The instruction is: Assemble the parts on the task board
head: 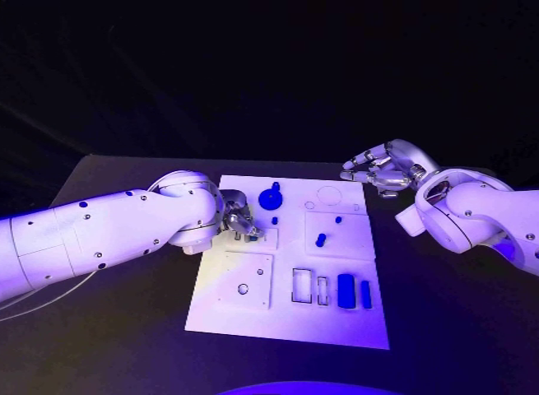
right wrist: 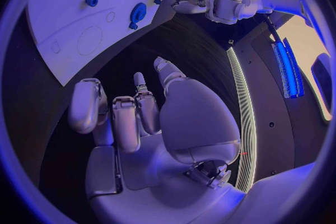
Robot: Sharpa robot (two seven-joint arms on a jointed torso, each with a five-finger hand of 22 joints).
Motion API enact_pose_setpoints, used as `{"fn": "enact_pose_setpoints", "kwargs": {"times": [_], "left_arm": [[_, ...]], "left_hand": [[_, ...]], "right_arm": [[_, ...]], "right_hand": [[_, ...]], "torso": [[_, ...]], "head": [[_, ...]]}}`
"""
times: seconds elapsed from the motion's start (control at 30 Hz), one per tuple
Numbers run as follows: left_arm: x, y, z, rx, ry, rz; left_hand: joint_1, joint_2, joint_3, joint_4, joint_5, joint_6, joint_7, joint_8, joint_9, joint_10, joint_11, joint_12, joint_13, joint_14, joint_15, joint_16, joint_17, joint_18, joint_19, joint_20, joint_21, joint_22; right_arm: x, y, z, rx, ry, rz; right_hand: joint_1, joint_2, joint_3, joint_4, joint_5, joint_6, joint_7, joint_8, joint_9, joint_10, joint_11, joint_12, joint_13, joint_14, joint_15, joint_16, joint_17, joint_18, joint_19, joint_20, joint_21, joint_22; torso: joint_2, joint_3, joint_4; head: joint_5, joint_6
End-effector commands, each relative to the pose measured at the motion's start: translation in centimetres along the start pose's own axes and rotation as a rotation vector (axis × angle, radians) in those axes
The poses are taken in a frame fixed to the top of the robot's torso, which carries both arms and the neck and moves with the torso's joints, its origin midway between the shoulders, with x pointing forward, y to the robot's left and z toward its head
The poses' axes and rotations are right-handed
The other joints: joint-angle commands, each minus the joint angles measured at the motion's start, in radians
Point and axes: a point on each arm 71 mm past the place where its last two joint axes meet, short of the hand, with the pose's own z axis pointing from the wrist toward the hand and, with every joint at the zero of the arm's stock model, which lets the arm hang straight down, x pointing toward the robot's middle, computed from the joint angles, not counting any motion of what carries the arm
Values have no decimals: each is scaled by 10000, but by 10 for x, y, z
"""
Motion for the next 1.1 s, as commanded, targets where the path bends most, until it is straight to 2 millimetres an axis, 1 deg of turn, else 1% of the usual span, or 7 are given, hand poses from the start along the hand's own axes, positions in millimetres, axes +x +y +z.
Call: {"fn": "enact_pose_setpoints", "kwargs": {"times": [0.03,0.2,0.33,0.43,0.5,0.83,1.1], "left_arm": [[4,-2,0,90,284,109],[4,0,-1,63,242,86],[3,2,-2,63,181,73],[2,3,-4,68,136,50],[1,3,-5,76,98,25],[-9,0,-14,292,-97,-314],[-41,10,-25,121,-353,-408]], "left_hand": [[-225,-69,-524,242,18,119,-4,-66,-19,25,1,63,43,882,-61,-14,2085,-189,75,-13,59,25],[-481,-193,-1681,726,21,203,9,-103,-36,43,3,97,90,884,-64,-12,2091,-195,97,-23,68,63],[-301,-66,-2408,929,31,228,-5,-144,-49,54,-20,116,121,885,-83,-12,2095,-200,116,-36,76,96],[-301,-66,-2408,929,31,228,-5,-144,-49,54,-20,116,121,885,-83,-12,2095,-200,116,-36,76,96],[-171,42,-2737,985,40,243,-14,-165,-55,59,-22,123,134,885,-88,-12,2097,-201,121,-42,77,104],[-103,79,-3090,1011,41,189,5,-214,-68,-13,-9,13,-4,883,-87,-18,2090,-191,98,-47,57,62],[246,132,-3612,1022,45,-218,180,-515,-195,-371,134,-436,-551,872,9,-41,2063,-105,-156,-4,-140,-362]], "right_arm": [[1,0,0,-34,83,-69],[0,-1,0,-22,70,-67],[0,-1,-1,-12,62,-67],[0,-2,-1,-4,55,-67],[0,-2,-1,4,52,-64],[0,-5,-1,70,38,-36],[0,-8,0,134,9,-39]], "right_hand": [[-58,86,-60,6,63,-83,-13,54,-15,-64,-24,-67,701,715,-63,-47,1308,127,-55,9,-46,-7],[-58,86,-60,6,63,-83,-13,54,-15,-64,-24,-67,701,715,-63,-47,1308,127,-55,9,-46,-7],[-58,86,-60,6,63,-83,-13,54,-15,-64,-24,-67,701,715,-63,-47,1308,127,-55,9,-46,-7],[-75,85,-76,19,63,-87,-14,61,-17,-69,-25,-73,693,711,-64,-57,1293,131,-62,9,-64,-18],[-75,85,-76,19,63,-87,-14,61,-17,-69,-25,-73,693,711,-64,-57,1293,131,-62,9,-64,-18],[-85,83,-85,26,64,-91,-14,64,-19,-60,-25,-65,701,713,-64,-56,1297,132,-63,8,-69,-21],[-85,83,-85,26,64,-91,-14,64,-19,-60,-25,-65,701,713,-64,-56,1297,132,-63,8,-70,-21]], "torso": [[-1,-3,2],[2,-4,4],[7,-6,1],[7,-8,3],[1,-7,1],[-5,-10,-11],[-4,11,2]], "head": [[0,7],[0,31],[2,31],[-8,44],[-6,53],[-2,116],[-7,186]]}}
